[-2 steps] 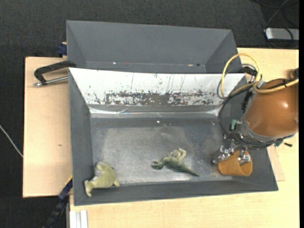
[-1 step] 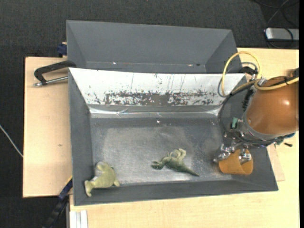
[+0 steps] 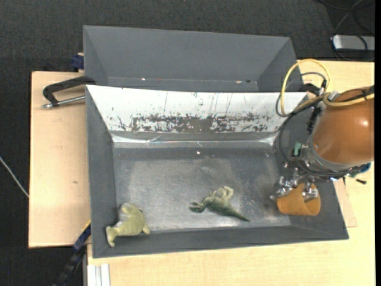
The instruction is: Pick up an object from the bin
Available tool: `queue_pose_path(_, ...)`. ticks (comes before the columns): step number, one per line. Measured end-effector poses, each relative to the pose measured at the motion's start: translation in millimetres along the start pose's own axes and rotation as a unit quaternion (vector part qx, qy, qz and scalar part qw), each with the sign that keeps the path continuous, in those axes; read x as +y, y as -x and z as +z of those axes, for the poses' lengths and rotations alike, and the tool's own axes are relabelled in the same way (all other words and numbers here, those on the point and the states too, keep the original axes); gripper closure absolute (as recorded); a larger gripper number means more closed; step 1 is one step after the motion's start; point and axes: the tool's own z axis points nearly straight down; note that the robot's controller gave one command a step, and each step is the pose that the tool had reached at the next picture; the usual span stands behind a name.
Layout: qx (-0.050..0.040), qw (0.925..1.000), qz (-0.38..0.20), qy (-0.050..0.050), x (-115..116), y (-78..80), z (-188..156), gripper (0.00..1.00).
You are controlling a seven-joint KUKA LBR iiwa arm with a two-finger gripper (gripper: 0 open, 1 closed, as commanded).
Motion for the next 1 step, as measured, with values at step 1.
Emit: queue_pose_path(1, 0.0001, 1.0000, 0.001, -0.001, -1.6, 1.7, -29.3, 1.00)
